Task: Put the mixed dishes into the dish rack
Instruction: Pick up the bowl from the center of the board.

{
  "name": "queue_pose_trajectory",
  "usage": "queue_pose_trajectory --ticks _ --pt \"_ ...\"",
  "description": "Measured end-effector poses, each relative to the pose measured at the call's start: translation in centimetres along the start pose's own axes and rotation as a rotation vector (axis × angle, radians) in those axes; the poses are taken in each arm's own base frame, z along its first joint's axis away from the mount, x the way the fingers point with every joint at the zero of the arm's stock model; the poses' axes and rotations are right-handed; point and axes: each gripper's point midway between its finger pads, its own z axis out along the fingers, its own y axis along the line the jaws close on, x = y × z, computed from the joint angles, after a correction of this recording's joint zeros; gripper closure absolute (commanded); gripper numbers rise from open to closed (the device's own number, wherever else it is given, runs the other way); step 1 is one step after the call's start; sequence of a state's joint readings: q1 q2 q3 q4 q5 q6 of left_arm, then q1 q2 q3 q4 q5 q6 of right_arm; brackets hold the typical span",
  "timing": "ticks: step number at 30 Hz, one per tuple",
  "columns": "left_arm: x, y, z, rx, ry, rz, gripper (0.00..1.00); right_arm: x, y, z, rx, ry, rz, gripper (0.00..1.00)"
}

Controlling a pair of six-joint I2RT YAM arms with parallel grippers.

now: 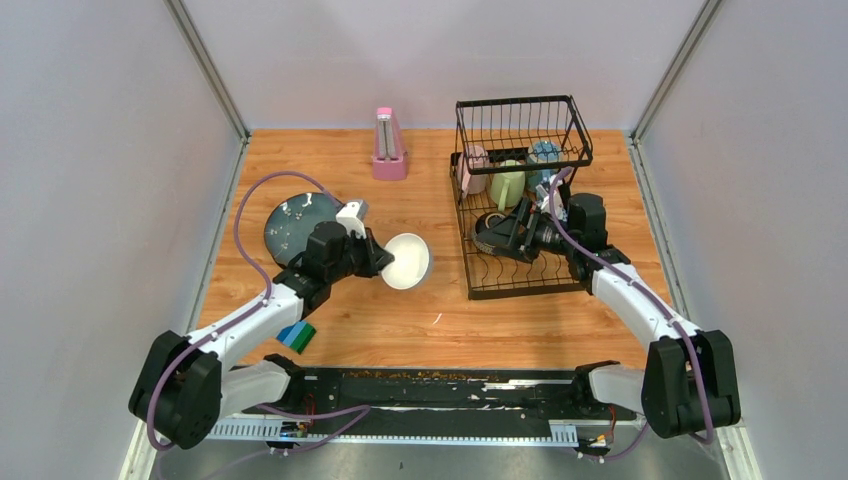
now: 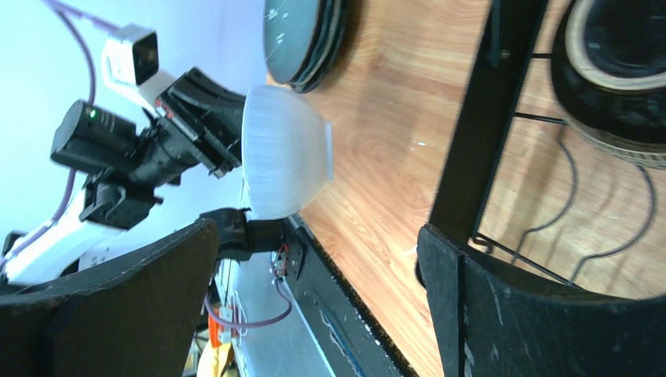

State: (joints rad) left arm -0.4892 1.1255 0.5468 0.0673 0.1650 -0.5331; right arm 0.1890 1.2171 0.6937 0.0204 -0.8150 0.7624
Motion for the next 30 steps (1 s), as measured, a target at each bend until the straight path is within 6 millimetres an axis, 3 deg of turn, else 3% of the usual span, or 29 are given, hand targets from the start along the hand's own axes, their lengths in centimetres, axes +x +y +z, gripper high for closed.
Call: queue_pose_trajectory --ticks 4,15,21,30 --pt "-1.7 -2.1 0.0 0.099 -0.058 0.007 1.00 0.7 2.2 -0.1 -0.093 0.033 -0.057 0.00" --pt "-3.5 -4.9 -0.3 0.238 -0.119 0.019 1.00 3.9 6.4 1.4 -0.225 0.175 -0.128 0.00" --pt "-4.1 -6.0 -0.4 0.291 -0.139 0.009 1.00 5.2 7.2 2.9 -0.242 0.243 -0.120 0.00" --pt "-4.6 -6.6 -0.6 0.320 -0.153 0.009 1.00 5.2 7.7 4.2 -0.235 0.260 -0.104 0.00"
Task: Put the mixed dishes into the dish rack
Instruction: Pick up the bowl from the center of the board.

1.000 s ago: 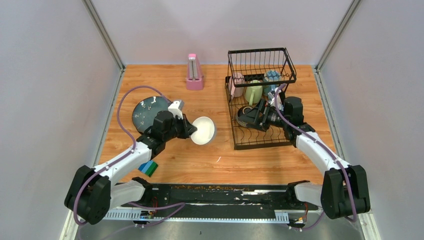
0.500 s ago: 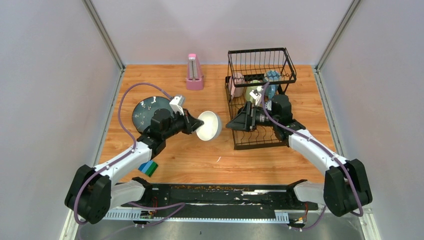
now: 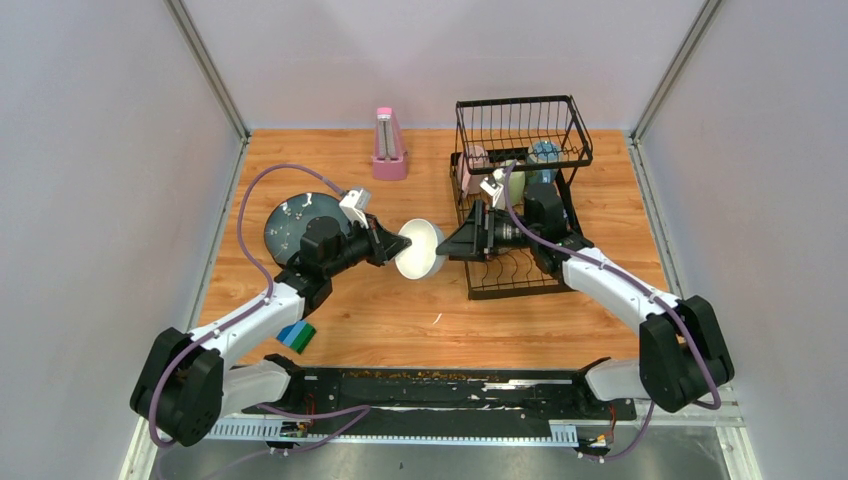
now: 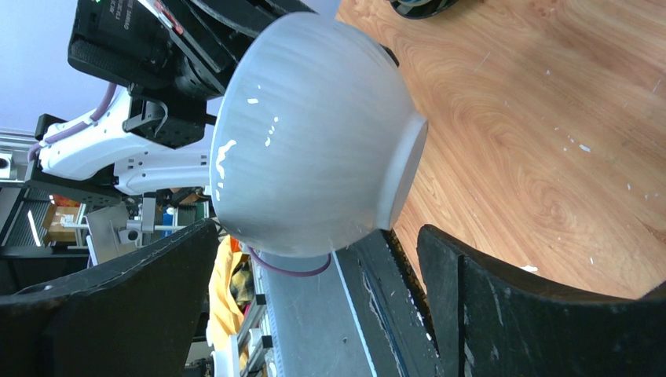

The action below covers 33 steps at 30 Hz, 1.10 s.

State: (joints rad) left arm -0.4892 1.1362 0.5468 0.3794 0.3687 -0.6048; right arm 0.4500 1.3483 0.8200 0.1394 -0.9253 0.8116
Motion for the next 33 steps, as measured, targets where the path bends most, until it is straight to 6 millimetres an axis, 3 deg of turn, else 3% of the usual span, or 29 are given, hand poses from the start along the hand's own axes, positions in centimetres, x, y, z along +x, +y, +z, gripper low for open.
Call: queue_pose_trajectory --ticks 4,14,18,23,27,33 --pt "0.0 0.0 0.1 0.000 0.001 0.000 1.00 -0.3 0.2 0.7 0.002 0.001 0.001 0.02" --pt "0.2 -0.1 0.2 0.010 0.007 -0.012 1.00 -0.2 0.2 1.6 -0.002 0.014 0.035 0.20" --pt "0.1 -0.1 0.2 0.012 0.005 -0.016 1.00 -0.4 0.4 1.6 -0.008 0.008 0.039 0.04" --pt "0.0 -0.2 0.2 0.015 0.000 -0.015 1.00 -0.4 0.5 1.6 -0.011 0.006 0.039 0.04" --pt "0.0 -0.2 0.2 0.014 0.000 -0.016 1.00 -0.5 0.6 1.6 -0.013 0.005 0.049 0.18" --pt "0.0 -0.2 0.2 0.012 -0.001 -0.018 1.00 -0.6 0.8 1.7 -0.028 -0.006 0.071 0.29"
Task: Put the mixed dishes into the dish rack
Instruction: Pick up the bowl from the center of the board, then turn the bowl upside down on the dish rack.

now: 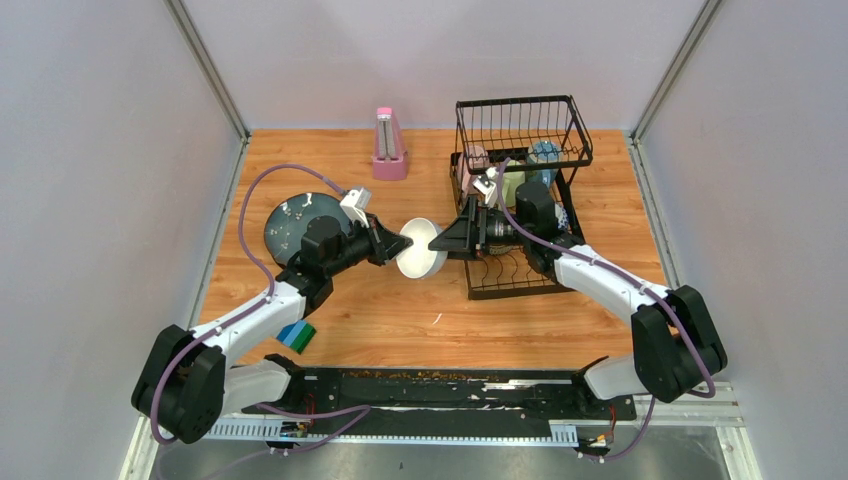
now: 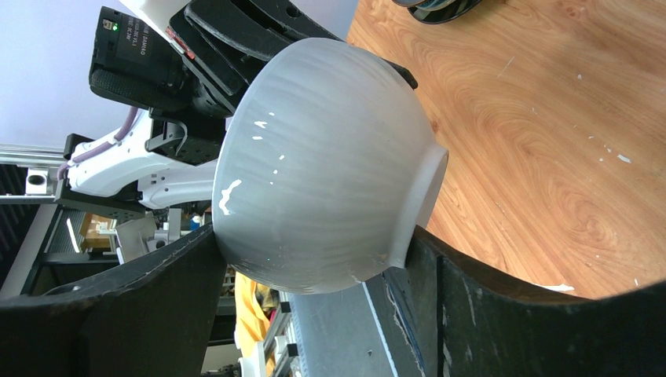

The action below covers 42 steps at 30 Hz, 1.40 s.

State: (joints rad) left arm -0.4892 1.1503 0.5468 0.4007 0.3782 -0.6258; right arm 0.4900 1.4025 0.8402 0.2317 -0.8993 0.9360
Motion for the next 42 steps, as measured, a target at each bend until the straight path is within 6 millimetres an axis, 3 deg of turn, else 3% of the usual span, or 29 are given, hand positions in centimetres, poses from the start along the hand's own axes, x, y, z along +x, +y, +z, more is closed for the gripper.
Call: queue_pose_trajectory --ticks 9,16,27,34,42 --pt "0.02 0.00 0.00 0.000 0.001 -0.001 1.00 -0.02 -0.01 0.02 -0.002 -0.003 0.001 0.45" --pt "0.13 0.02 -0.02 -0.001 0.005 -0.004 0.99 -0.05 -0.15 0.01 0.006 -0.007 0.003 0.47" --pt "0.32 0.08 0.02 -0.001 0.013 -0.010 0.82 -0.20 -0.22 -0.08 0.021 -0.021 0.004 0.63" --pt "0.69 0.28 0.23 -0.001 0.026 -0.014 0.79 -0.28 -0.54 -0.15 0.044 -0.033 0.019 0.76" --pt "0.90 0.42 0.27 -0.005 0.033 -0.017 0.74 -0.29 -0.88 -0.16 0.063 -0.040 0.031 0.84"
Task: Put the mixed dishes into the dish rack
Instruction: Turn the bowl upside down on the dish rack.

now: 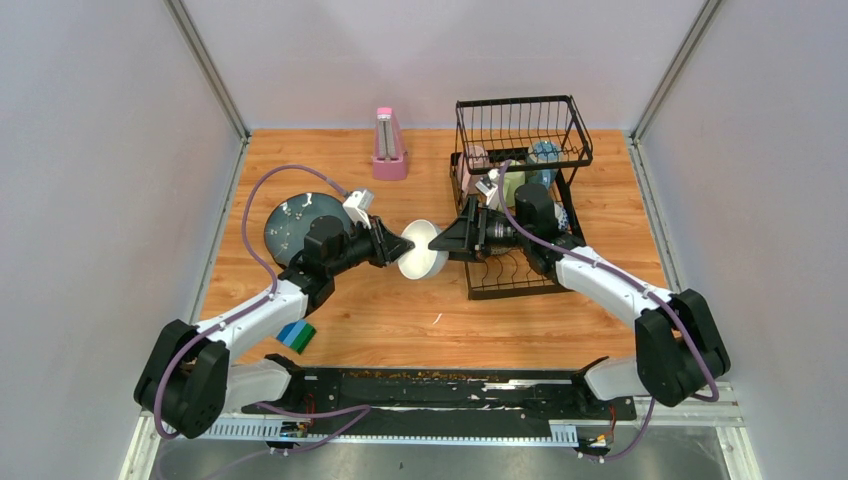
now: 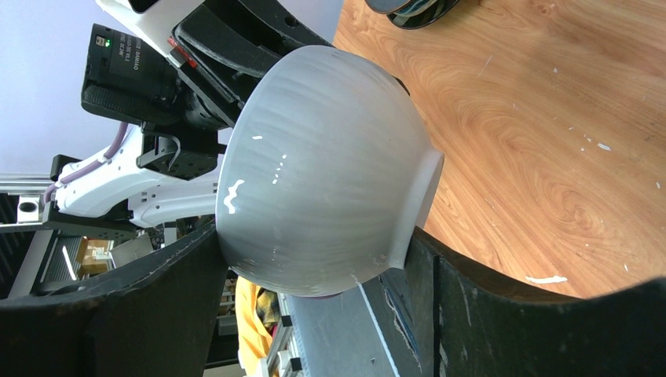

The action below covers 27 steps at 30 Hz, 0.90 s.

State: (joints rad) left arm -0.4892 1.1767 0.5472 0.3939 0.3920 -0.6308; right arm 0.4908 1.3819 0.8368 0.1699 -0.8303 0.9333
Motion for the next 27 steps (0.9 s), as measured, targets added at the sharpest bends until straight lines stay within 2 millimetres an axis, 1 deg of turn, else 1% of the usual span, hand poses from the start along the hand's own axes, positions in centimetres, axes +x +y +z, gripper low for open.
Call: queue_pose_trajectory --ticks 3,4,7,9,10,12,14,15,16,17,18,19,21,23,27 --pt "-0.1 0.0 0.0 0.000 -0.002 0.001 0.70 -0.1 -0.2 -0.1 0.015 -0.009 0.003 0.84" --pt "-0.1 0.0 0.0 0.000 -0.002 0.001 0.67 -0.1 -0.3 -0.1 0.020 -0.013 0.002 0.85" --pt "-0.1 0.0 0.0 0.000 -0.002 0.002 0.62 -0.1 -0.7 -0.2 0.047 -0.023 0.007 0.85" --pt "-0.1 0.0 0.0 -0.001 -0.003 0.002 0.56 -0.2 -1.0 -0.2 0.063 -0.030 0.012 0.85" --pt "-0.1 0.0 0.0 -0.003 -0.004 0.004 0.51 -0.2 -1.1 -0.3 0.072 -0.033 0.013 0.85" --pt "-0.2 0.1 0.0 -0.006 -0.006 0.005 0.46 -0.2 -1.5 -0.4 0.090 -0.039 0.012 0.85" --pt "-0.2 0.2 0.0 -0.011 -0.007 0.006 0.38 -0.1 -1.8 -0.5 0.112 -0.045 0.012 0.85" --pt "-0.2 0.3 0.0 -0.015 -0.007 0.008 0.31 -0.1 -2.0 -0.6 0.123 -0.047 0.011 0.85" --pt "-0.2 0.3 0.0 -0.019 -0.008 0.009 0.28 0.0 -2.1 -0.7 0.133 -0.050 0.008 0.85" --pt "-0.2 0.4 -0.1 -0.025 -0.009 0.010 0.22 0.0 -2.2 -0.8 0.143 -0.053 0.006 0.85" --pt "-0.3 0.5 -0.1 -0.031 -0.013 0.009 0.19 0.0 -2.3 -1.0 0.154 -0.056 0.002 0.85" --pt "-0.4 0.5 -0.2 -0.036 -0.018 0.012 0.12 -0.1 -2.4 -1.1 0.161 -0.060 -0.002 0.86" --pt "-0.9 0.5 -0.4 -0.047 -0.038 0.016 0.05 -0.1 -2.5 -1.4 0.182 -0.064 -0.010 0.86" --pt "-1.5 0.4 -0.7 -0.059 -0.062 0.024 0.01 -0.4 -2.7 -2.0 0.218 -0.082 -0.027 0.86" --pt "-2.1 0.8 -1.2 -0.096 -0.090 0.032 0.00 -1.0 -2.9 -3.0 0.267 -0.118 -0.063 0.86"
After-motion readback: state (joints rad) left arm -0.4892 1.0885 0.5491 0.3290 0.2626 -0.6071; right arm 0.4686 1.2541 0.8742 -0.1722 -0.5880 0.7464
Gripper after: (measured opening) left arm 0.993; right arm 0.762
